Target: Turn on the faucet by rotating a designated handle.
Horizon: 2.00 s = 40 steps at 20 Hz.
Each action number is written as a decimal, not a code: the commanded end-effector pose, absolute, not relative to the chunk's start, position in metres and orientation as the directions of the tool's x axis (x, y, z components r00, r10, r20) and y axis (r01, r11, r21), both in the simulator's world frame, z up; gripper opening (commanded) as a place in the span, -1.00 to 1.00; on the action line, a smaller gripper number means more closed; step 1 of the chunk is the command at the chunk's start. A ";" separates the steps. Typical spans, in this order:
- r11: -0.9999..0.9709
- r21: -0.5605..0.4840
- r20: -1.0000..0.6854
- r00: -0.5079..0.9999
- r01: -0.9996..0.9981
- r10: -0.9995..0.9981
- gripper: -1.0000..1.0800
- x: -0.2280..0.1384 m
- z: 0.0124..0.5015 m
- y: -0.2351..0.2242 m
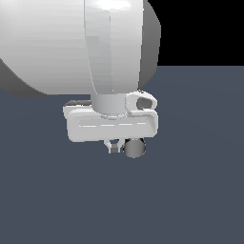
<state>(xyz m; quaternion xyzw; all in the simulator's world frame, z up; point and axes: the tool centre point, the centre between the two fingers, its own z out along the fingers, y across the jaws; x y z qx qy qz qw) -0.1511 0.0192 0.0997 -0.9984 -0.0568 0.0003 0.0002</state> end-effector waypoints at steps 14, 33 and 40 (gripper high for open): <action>-0.994 0.000 0.000 0.994 0.110 0.110 -1.00 -0.138 0.100 -0.052; -0.994 0.000 0.000 0.994 0.110 0.110 -1.00 -0.122 0.100 -0.138; -0.990 0.000 0.010 0.989 0.144 0.144 -1.00 -0.105 0.104 -0.134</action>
